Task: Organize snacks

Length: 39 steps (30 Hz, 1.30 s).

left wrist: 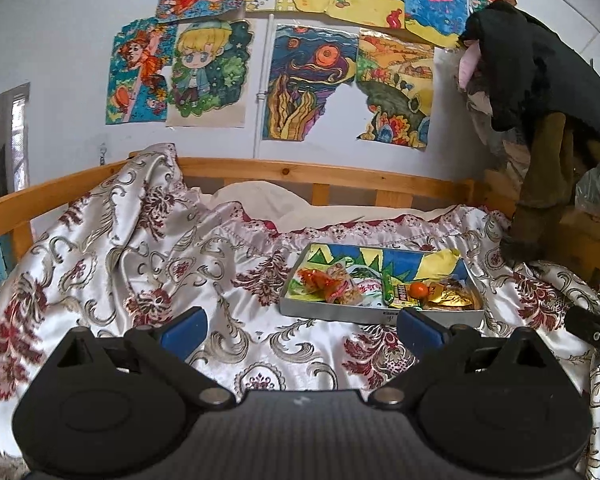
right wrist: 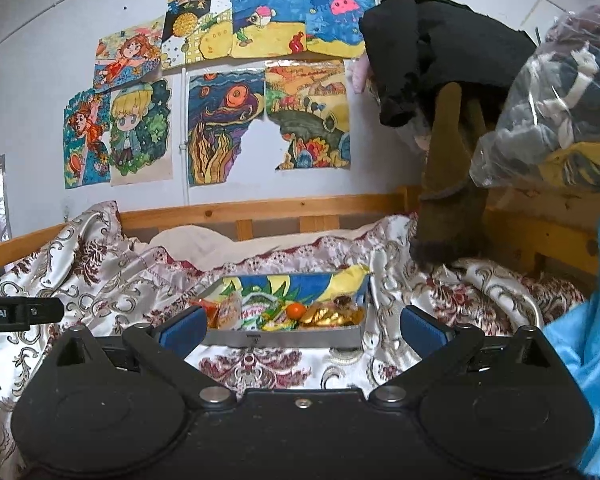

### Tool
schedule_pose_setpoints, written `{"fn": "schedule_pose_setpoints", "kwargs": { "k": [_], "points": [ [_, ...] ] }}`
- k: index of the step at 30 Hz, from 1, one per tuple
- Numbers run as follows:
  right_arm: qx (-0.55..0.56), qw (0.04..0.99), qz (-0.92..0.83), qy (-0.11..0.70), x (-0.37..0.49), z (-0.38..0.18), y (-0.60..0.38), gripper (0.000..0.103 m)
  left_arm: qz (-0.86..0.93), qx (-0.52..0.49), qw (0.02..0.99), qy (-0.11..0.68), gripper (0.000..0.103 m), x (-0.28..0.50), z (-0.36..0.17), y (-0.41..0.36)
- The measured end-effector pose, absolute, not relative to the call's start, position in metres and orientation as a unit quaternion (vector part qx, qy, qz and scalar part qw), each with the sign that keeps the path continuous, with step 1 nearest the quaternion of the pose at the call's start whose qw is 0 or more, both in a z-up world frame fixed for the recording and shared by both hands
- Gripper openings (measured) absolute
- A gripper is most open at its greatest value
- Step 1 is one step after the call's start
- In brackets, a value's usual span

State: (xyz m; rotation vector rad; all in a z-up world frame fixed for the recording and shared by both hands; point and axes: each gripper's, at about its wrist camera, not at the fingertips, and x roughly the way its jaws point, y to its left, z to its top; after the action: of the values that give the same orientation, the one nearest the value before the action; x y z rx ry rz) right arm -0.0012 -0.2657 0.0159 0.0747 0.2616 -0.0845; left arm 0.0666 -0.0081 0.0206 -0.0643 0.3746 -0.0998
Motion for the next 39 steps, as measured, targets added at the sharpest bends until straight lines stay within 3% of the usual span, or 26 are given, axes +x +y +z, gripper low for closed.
{"fn": "schedule_pose_setpoints", "kwargs": {
  "k": [39],
  "points": [
    [0.026, 0.982, -0.054, 0.181, -0.018, -0.01, -0.242, 0.102, -0.018, 0.006, 0.968, 0.251, 0.103, 0.046, -0.013, -0.008]
  ]
}}
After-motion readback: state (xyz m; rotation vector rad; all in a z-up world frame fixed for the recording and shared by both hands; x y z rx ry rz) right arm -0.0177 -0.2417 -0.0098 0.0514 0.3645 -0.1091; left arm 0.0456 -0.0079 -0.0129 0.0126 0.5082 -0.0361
